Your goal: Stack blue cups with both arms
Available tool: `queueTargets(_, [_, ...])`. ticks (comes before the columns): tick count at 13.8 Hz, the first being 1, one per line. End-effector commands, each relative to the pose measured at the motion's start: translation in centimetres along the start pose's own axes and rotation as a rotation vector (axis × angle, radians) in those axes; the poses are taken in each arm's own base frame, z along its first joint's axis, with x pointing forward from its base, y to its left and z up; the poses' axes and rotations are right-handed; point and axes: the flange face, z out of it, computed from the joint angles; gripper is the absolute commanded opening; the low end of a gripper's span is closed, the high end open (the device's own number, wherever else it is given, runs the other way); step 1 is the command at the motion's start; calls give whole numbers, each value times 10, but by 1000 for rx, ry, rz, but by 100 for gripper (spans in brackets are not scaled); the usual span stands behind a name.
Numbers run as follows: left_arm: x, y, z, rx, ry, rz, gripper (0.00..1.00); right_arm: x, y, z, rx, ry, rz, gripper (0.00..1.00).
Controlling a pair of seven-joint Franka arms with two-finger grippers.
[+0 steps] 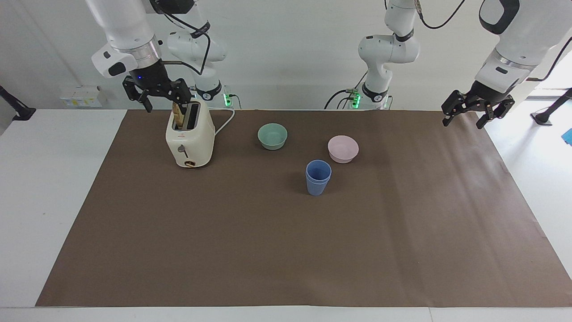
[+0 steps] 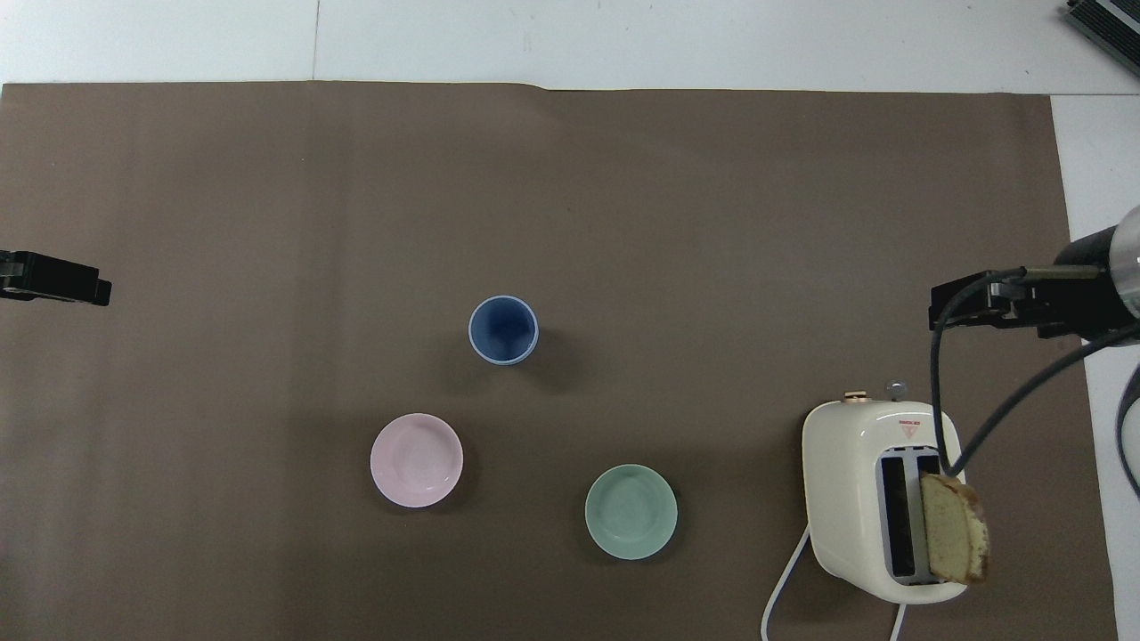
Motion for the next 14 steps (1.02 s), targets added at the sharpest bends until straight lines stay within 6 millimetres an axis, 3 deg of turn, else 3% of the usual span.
queueTargets(1, [-1,-2,-4,9,-10,-1,100,-2,6,0,20,14,-14,100])
queueTargets(14, [-1,-1,-4,8,-14,-2,100,1,6,-3,-15,39,-37,100])
